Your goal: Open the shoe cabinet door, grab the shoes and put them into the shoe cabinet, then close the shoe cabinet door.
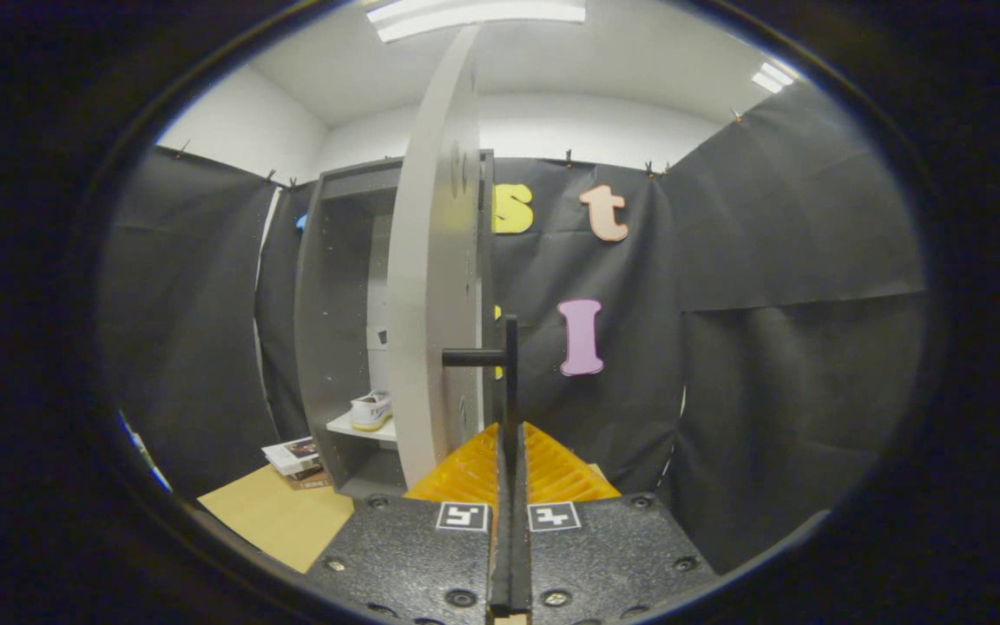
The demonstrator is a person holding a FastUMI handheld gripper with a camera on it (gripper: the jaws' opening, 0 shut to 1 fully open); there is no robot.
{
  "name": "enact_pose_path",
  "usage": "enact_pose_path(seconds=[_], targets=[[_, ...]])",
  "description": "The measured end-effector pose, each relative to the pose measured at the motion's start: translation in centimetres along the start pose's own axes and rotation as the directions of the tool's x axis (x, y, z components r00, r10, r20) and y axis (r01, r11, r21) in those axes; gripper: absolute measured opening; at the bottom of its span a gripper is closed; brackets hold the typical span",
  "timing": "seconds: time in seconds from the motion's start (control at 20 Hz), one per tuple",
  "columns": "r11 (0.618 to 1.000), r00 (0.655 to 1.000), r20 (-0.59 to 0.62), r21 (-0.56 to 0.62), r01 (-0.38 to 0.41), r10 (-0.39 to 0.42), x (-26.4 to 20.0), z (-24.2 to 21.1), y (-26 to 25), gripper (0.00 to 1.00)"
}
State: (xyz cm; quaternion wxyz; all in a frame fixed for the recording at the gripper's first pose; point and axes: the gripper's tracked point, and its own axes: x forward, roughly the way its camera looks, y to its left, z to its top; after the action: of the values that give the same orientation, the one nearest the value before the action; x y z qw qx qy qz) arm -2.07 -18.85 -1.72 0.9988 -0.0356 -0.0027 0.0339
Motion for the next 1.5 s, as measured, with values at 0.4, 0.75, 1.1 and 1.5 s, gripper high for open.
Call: enact_pose_path(seconds=[0.4, 0.75, 1.1, 1.5], targets=[[0.999, 0.999, 0.002, -0.007, 0.048, -0.048, -3.3, -1.0, -0.6, 0.16], [0.995, 0.997, 0.027, 0.074, 0.073, -0.075, -8.4, -4.2, 2.8, 0.98], [0.999, 1.000, -0.030, 0.054, 0.000, 0.002, -9.8, -11.8, 9.5, 0.99], [0.992, 0.986, -0.115, 0.037, -0.120, 0.123, -7.0, -20.8, 18.4, 0.99]])
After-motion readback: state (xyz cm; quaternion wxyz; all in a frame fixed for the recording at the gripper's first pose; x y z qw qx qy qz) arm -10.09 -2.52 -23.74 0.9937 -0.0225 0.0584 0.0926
